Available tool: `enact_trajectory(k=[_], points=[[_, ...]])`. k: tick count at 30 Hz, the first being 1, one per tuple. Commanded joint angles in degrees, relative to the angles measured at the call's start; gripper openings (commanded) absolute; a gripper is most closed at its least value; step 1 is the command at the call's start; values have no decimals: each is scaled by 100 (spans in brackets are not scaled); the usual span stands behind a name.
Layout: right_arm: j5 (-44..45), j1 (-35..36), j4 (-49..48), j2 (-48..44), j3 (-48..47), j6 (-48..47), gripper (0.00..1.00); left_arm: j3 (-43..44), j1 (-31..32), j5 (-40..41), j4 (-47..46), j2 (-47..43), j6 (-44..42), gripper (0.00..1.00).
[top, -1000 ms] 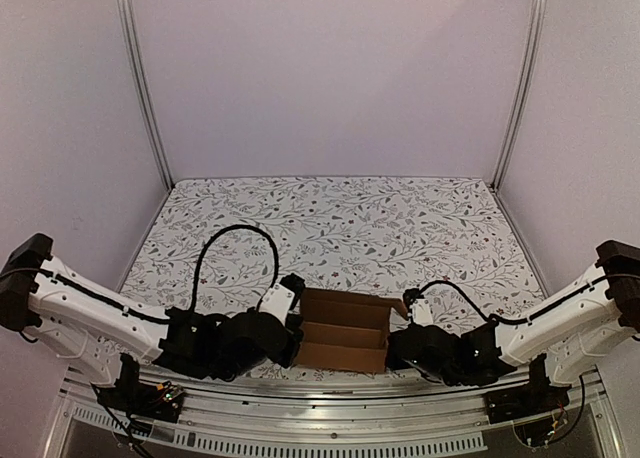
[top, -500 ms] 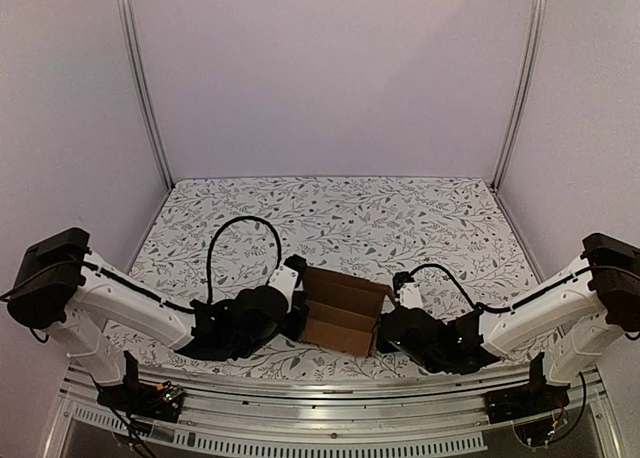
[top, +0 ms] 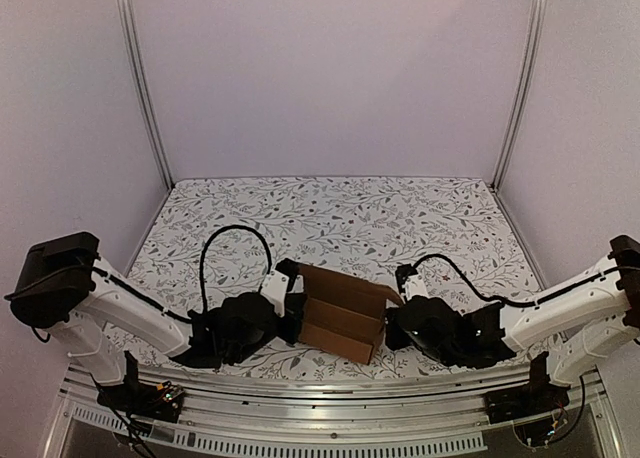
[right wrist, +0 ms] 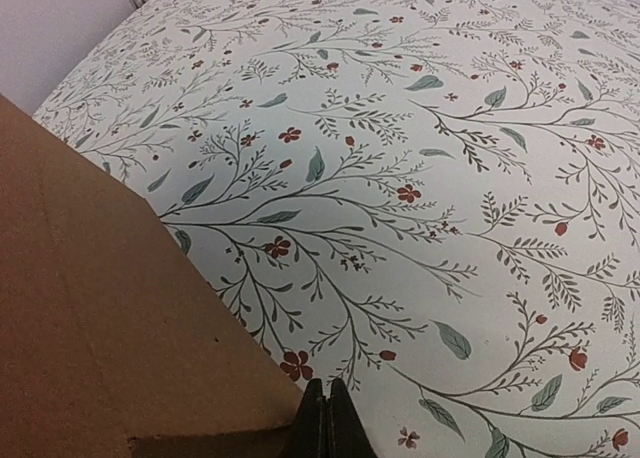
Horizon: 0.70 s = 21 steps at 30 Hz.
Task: Fold the paper box
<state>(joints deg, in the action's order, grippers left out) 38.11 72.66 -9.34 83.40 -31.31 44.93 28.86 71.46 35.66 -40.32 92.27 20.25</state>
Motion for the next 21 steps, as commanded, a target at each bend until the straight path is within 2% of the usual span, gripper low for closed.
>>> enact_trajectory(k=[1, 8, 10, 12, 16, 21], points=[[-616, -21, 841, -756, -61, -799, 0, -180, 19, -244, -165, -35, -129, 0], [-682, -23, 3188, -2408, -450, -1423, 0, -301, 26, -209, -299, -117, -144, 0], [-426, -20, 3875, -2771, -639, -1535, 0, -298, 33, -199, -306, -113, -139, 0], [-166, -21, 4159, -3042, -785, -1620, 0, -294, 43, -191, -329, -101, -150, 0], [163, -34, 4163, -3064, -1312, -2057, 0, -294, 82, -159, -380, -76, -162, 0], [-107, -266, 4084, -2059, -2431, -2824, 0, -303, 164, -52, -514, 22, -232, 0]])
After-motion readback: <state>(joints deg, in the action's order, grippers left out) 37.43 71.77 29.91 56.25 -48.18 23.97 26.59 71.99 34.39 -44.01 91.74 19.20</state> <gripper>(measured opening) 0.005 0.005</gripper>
